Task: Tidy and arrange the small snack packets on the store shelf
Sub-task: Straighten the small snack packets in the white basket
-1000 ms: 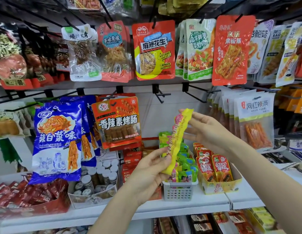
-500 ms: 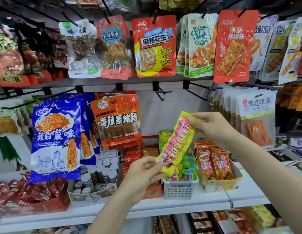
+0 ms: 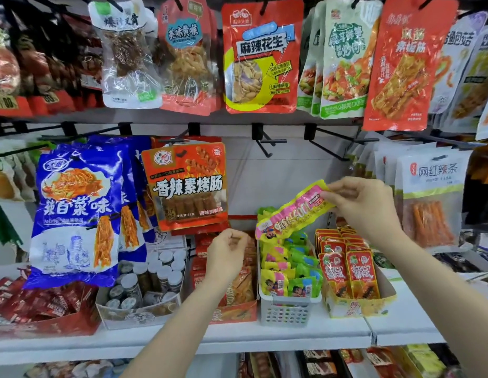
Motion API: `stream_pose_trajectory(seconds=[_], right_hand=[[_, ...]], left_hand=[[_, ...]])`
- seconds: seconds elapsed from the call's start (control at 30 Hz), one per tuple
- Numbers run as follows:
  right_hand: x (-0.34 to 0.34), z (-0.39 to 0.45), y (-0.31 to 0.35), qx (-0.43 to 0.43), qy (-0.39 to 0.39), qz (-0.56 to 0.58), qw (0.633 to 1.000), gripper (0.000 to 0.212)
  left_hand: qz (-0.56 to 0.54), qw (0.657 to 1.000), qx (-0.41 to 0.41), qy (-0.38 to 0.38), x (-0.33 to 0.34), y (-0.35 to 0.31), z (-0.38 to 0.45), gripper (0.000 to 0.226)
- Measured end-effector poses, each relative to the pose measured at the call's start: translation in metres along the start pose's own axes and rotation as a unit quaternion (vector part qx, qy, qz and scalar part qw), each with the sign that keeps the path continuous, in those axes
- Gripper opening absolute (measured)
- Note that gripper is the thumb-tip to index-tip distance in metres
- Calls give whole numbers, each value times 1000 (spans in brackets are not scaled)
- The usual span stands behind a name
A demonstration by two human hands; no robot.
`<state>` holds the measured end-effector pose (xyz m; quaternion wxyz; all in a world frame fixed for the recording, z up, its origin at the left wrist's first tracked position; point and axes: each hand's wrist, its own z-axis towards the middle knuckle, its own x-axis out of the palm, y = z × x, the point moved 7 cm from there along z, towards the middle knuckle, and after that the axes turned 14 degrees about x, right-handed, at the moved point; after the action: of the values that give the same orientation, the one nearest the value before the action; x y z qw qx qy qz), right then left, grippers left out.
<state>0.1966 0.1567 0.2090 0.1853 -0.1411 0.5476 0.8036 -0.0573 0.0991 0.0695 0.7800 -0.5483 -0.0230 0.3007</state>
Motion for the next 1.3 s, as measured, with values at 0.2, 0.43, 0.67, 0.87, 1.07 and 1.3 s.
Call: stream_pose_trajectory(seconds=[0.2,0.43,0.67,0.87,1.07,1.3], right_hand=[[-16,12,-28,13,-57,-6,998,7],[-16,7,-43,27,-32,64,997,19],[-15,5,-57,52,-21,78,995,13],[-25,8,-55,61,-21,49,997,11],[-18,4,-39,29,-2,-14,999,12],[18,2,-26,-16,5,-90,996,9]], left_hand=[[98,962,117,228,54,7,-20,56],[126,946,171,246,65,19,-30,67],[134,932,226,250,62,23,-34,37],[182,894,262,314,66,19,-24,38],[201,886,286,306,57,18,-23,35],[112,910,239,319,54,27,-39,42]])
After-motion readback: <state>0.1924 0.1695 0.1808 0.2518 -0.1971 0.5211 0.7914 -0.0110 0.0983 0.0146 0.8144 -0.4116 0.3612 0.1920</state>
